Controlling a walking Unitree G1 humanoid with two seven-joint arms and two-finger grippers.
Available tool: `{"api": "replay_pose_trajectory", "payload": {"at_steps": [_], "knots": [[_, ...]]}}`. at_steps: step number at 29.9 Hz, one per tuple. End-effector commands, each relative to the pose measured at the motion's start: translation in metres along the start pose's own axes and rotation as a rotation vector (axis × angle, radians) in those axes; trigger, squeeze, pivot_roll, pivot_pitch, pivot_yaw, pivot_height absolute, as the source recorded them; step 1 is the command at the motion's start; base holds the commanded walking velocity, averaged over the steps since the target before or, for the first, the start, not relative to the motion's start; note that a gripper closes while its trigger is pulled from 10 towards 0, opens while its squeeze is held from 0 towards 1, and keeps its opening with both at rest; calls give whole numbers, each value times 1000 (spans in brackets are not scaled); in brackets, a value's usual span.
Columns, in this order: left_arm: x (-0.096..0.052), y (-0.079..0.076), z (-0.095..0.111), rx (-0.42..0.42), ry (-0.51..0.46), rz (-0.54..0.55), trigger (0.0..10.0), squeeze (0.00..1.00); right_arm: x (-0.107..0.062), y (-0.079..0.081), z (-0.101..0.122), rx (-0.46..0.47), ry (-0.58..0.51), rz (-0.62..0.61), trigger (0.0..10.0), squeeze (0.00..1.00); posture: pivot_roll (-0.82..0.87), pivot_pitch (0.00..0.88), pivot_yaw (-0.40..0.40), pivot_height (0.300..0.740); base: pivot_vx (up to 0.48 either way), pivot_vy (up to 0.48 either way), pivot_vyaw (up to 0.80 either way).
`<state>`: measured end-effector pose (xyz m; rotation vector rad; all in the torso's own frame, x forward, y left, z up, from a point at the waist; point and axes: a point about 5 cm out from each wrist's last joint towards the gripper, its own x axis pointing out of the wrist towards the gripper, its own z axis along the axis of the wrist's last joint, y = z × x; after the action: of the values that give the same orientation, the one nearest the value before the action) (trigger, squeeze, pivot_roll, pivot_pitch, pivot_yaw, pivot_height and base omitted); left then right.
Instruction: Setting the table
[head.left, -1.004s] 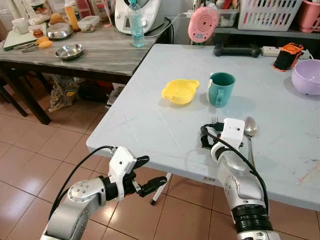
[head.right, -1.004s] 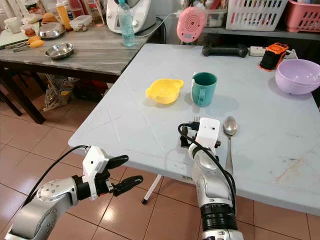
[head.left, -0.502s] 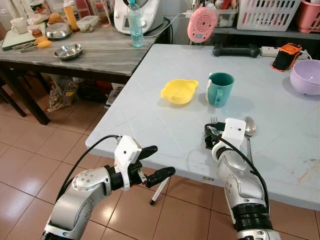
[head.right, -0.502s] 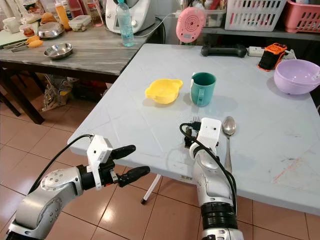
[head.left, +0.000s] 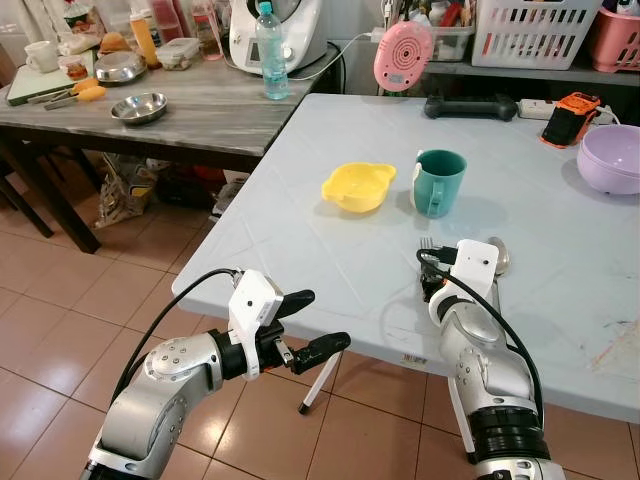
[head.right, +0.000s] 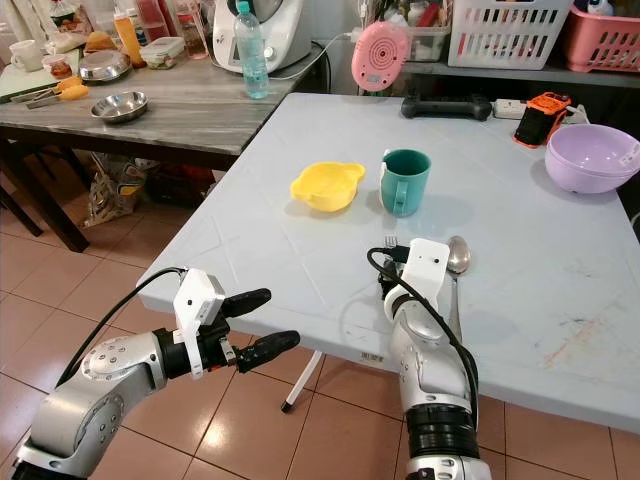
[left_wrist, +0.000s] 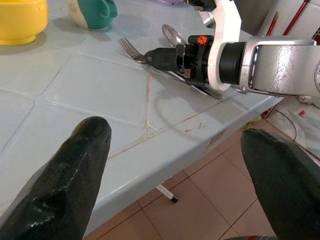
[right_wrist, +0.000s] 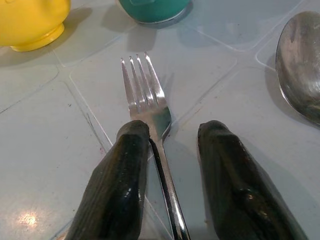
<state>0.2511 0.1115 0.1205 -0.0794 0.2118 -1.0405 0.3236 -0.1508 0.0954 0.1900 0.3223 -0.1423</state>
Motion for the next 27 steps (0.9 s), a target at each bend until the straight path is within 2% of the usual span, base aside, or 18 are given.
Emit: {"api": "replay_pose_trajectory", "payload": {"at_steps": [1,14,27], "knots": [[-2,3,-1,4,11,14,10000,0,-4,6,-34,18,168,21,0,0,-17,47,76,740,0,0,0],[-1,3,-4,1,14,16,10000,0,-8,7,-48,-17,234,47,0,0,-16,49,77,740,0,0,0],[0,3,-4,-3,11,20,10000,0,-8,2,-49,-9,239,32,0,0,-17,47,82,740,0,0,0]]}}
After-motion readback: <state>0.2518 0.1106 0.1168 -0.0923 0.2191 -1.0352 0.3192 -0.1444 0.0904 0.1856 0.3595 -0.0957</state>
